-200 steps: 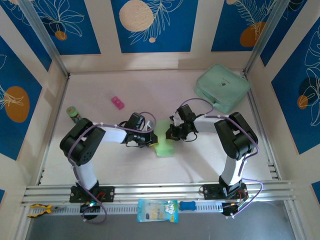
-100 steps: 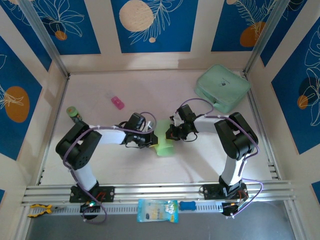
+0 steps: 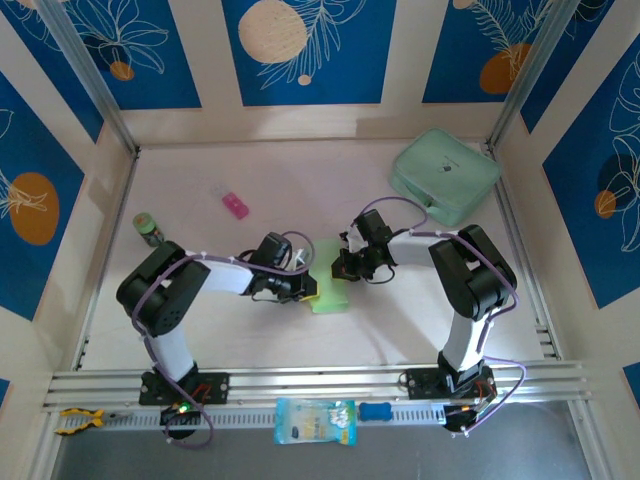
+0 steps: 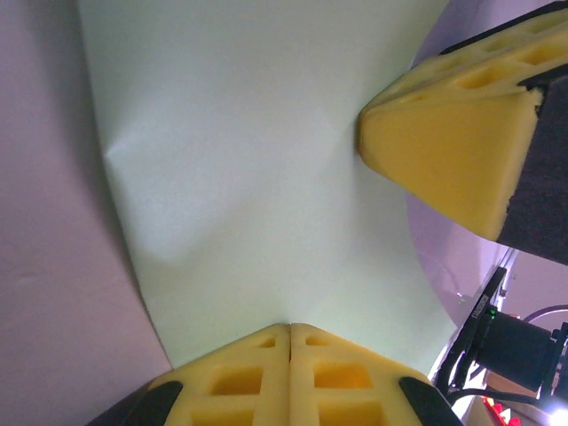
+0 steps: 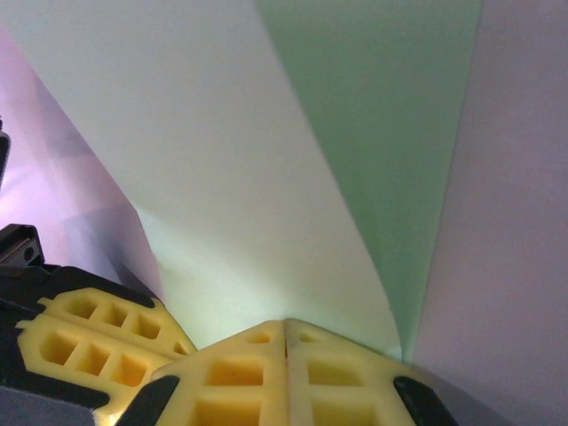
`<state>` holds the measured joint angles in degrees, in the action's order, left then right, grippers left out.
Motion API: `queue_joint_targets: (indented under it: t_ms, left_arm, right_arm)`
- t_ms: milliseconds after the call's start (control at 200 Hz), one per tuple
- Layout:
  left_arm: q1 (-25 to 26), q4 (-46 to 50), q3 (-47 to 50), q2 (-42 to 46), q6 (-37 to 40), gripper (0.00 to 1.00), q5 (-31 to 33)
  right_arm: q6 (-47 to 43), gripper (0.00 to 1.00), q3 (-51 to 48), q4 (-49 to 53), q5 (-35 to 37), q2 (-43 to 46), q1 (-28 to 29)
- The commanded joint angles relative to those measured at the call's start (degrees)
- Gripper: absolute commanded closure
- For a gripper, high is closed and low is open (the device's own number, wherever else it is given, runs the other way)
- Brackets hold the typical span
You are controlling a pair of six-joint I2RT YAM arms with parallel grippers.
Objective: Fold a paper plane with a square sheet of paper (pick it up from the middle)
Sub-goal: First fold the square sheet of paper in half at the center of the table.
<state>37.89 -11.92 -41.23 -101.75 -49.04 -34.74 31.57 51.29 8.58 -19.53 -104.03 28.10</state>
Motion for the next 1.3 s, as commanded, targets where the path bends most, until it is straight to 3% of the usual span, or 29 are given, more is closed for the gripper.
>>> queue_joint_targets:
  t_ms: [0, 340, 605, 825, 1045, 1295]
  left_arm:
    - [0.4, 3.0, 2.6, -1.1, 1.0, 1.00, 0.9]
    - [0.4, 5.5, -0.6, 6.3, -0.6, 1.00, -1.7]
    - [0.8, 2.5, 0.4, 2.0, -1.4, 1.00, -4.5]
    - [1.0, 3.8, 3.5, -0.2, 0.9, 1.00, -3.3]
    - [1.1, 12.9, 2.9, 3.8, 6.5, 1.00, -0.5]
    - [1.4, 13.1, -1.6, 7.7, 4.2, 1.00, -1.1]
  right_arm:
    - [0.3, 1.00, -2.6, 5.4, 6.2, -1.5, -0.2]
    - [0.4, 1.00, -2.8, 5.6, 6.4, -1.2, -0.4]
    - [0.4, 1.00, -2.7, 5.6, 6.3, -1.4, -0.4]
    - [0.5, 1.00, -2.9, 5.6, 6.5, -1.4, -0.4]
    - [0.8, 1.00, -3.2, 5.5, 7.0, -1.2, -0.5]
    - [0.7, 1.00, -3.5, 5.4, 7.4, -0.8, -0.5]
